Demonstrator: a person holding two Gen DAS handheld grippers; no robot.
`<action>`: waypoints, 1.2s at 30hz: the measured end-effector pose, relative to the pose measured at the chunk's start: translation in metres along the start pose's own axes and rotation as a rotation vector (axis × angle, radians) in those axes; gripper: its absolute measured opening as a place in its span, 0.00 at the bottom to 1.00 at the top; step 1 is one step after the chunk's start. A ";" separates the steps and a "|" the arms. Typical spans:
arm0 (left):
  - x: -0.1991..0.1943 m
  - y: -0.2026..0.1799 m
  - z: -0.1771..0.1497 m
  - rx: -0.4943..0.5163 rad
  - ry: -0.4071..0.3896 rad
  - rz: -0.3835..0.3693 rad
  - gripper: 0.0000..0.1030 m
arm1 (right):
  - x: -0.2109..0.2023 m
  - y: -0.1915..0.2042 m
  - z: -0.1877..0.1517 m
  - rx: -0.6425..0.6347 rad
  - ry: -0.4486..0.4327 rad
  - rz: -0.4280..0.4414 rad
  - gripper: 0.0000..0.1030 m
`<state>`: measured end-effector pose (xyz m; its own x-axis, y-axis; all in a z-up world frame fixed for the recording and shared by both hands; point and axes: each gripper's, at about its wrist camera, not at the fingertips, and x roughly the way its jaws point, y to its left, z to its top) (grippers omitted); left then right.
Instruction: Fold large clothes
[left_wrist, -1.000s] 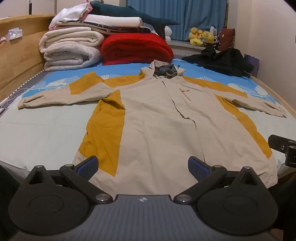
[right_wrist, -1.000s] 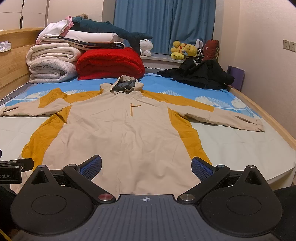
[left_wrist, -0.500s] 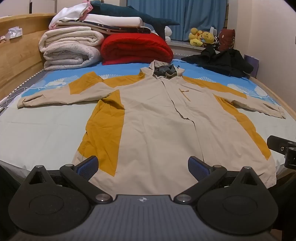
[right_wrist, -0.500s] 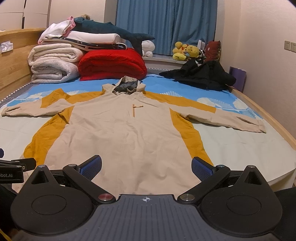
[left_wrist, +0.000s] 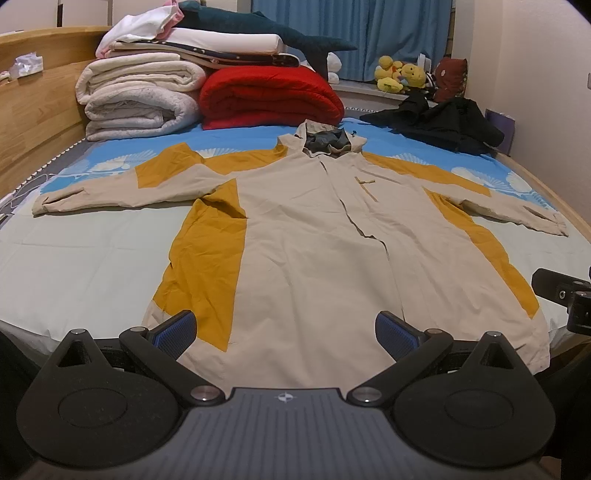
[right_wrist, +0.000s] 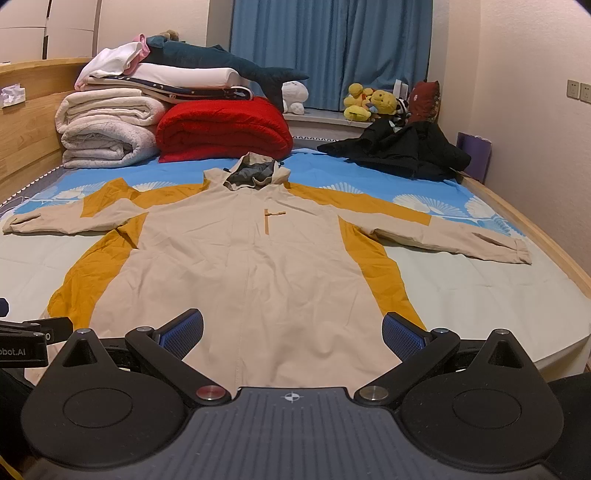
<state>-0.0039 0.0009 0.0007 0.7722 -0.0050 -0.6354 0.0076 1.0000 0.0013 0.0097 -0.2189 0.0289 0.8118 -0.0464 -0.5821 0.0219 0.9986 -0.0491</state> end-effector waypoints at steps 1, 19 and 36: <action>-0.005 -0.003 0.002 0.001 -0.001 -0.003 1.00 | 0.000 0.000 0.000 0.000 0.000 0.000 0.99; -0.030 -0.013 0.022 0.092 -0.158 -0.076 0.87 | -0.007 -0.011 0.009 0.066 -0.026 0.001 0.97; 0.025 -0.024 0.149 0.186 -0.327 -0.165 0.62 | -0.046 -0.056 0.053 0.050 -0.433 -0.149 0.78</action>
<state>0.1100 -0.0242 0.0997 0.9122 -0.1964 -0.3595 0.2395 0.9677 0.0789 0.0023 -0.2709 0.1011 0.9664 -0.1848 -0.1785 0.1765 0.9824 -0.0614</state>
